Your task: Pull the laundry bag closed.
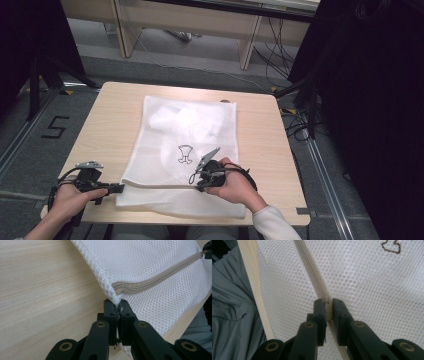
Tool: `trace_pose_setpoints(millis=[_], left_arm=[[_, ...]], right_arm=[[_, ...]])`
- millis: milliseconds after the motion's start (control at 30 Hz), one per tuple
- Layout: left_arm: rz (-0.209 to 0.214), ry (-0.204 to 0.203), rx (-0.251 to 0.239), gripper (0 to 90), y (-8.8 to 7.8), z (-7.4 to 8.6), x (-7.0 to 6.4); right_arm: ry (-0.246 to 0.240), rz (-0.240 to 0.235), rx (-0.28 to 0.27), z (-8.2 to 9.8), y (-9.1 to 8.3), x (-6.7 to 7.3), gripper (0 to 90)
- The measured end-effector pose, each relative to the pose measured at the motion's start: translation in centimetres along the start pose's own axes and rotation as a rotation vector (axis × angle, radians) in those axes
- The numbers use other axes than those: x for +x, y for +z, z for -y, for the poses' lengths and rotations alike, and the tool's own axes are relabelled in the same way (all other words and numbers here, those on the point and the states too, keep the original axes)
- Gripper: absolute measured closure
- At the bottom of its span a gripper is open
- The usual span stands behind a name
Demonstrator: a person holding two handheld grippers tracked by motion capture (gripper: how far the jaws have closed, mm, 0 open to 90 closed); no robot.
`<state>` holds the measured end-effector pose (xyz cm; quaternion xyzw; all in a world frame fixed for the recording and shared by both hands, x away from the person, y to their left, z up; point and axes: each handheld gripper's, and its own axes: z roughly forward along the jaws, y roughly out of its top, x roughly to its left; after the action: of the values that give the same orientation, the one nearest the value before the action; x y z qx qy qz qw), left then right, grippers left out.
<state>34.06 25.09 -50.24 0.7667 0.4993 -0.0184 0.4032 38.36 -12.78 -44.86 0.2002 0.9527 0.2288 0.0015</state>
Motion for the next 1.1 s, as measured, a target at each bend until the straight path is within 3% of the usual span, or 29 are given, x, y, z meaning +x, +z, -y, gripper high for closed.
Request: trace_pose_setpoints(millis=[1100], left_arm=[[-0.005, 0.001, -0.002, 86.2, 0.0, 0.0, 0.0]], right_arm=[[0.045, 0.022, -0.009, 1.7, -1.2, -0.5, 82.6]])
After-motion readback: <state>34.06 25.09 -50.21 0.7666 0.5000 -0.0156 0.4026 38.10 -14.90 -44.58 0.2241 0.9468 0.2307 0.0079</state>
